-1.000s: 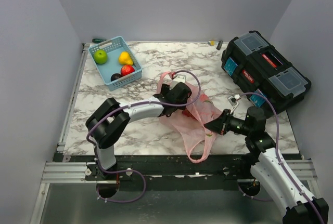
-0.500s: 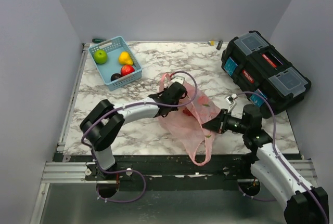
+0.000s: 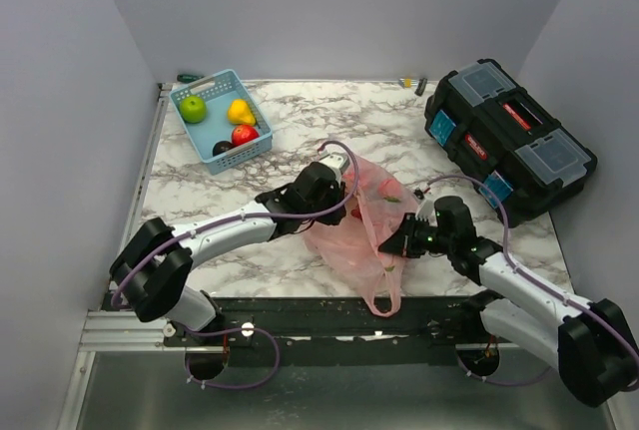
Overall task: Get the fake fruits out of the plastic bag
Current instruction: Take out the fake fruit from the plastic bag.
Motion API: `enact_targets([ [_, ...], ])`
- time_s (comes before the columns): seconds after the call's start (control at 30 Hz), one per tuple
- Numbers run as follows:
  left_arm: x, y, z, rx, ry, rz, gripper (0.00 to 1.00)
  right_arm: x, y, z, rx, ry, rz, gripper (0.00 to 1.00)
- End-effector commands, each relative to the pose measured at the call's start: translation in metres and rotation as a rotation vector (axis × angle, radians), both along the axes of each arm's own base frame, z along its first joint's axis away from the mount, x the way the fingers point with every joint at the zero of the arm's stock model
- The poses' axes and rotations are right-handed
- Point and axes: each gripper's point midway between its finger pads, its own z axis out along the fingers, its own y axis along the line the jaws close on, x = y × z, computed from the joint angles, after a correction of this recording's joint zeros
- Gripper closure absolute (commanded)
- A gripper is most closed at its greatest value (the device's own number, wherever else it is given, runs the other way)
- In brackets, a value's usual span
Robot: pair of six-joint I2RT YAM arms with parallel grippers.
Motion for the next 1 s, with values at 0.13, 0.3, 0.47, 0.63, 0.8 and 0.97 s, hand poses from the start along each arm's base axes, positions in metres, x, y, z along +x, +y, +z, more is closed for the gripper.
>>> enact_targets([
  [0.13, -0.042, -0.04, -0.016, -0.072, 0.061, -0.175, 0.7, 0.018, -0.012, 0.023, -0.029, -0.139, -0.101, 0.99],
  [0.3, -0.015, -0.042, -0.027, -0.036, 0.016, -0.045, 0.67, 0.015, -0.01, 0.021, -0.024, -0.12, -0.081, 0.99],
  [0.47, 0.012, -0.044, -0.034, 0.049, -0.02, 0.037, 0.63, 0.013, -0.009, 0.022, -0.016, -0.123, -0.073, 0.99],
  [0.63, 0.031, -0.046, -0.041, 0.093, -0.009, 0.072, 0.58, 0.011, -0.008, 0.027, 0.002, -0.142, -0.068, 0.99],
  [0.8, 0.037, -0.043, -0.055, 0.119, 0.015, 0.088, 0.62, 0.01, -0.008, 0.029, 0.011, -0.151, -0.064, 0.99],
  [0.97, 0.034, -0.046, -0.063, 0.105, 0.034, 0.076, 0.68, 0.011, -0.008, 0.028, 0.009, -0.148, -0.063, 0.99],
])
